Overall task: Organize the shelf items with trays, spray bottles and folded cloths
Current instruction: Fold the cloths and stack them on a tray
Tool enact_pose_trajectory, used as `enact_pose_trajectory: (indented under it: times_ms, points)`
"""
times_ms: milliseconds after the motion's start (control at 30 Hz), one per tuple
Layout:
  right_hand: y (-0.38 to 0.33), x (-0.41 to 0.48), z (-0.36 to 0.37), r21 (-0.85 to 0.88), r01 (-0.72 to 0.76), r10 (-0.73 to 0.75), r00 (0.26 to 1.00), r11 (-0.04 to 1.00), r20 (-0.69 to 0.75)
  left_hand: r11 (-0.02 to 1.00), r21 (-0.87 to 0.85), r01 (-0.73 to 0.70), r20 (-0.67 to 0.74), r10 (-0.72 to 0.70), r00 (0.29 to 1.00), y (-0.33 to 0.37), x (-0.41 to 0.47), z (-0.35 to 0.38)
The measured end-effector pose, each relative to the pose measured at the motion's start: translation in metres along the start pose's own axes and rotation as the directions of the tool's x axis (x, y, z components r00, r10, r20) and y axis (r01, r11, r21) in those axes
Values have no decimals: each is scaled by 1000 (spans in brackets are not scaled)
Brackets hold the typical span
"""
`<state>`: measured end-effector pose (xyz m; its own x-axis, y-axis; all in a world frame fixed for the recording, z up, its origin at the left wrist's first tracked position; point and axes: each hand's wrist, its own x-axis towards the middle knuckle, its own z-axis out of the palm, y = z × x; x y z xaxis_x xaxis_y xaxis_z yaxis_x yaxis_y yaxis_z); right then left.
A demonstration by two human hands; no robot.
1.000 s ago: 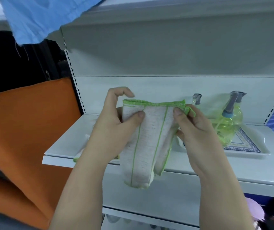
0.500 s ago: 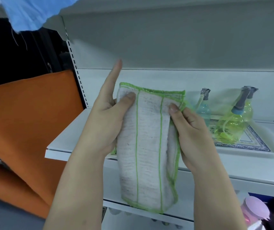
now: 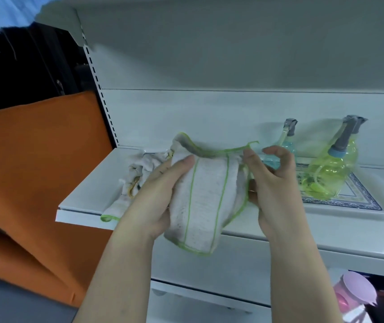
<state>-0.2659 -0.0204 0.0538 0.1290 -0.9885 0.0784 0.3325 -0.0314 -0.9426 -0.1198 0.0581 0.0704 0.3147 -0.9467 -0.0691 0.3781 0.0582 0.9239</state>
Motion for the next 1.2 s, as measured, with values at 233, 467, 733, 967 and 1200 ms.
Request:
enact_pose_trajectory:
  times_ms: [233, 467, 733, 967, 1200]
  points:
    - [-6, -2, -5, -336, 182, -75, 948, 924, 308, 992, 20, -125, -120, 126, 985, 10, 8, 10]
    - [-10, -1, 0, -302, 264, -196, 951, 916, 239, 974, 147, -175, -114, 193, 975, 9, 11, 9]
    - [-14, 2, 2, 221, -128, 70, 965, 967, 254, 937, 299, -183, -63, 210, 976, 11, 6, 10]
    - [-13, 11, -5, -244, 62, -48, 997, 968, 62, 969, 190, -158, -124, 183, 975, 16, 9, 13]
    - [-13, 5, -3, -228, 42, 13, 972, 973, 234, 984, 149, -98, -206, 128, 970, 17, 16, 15]
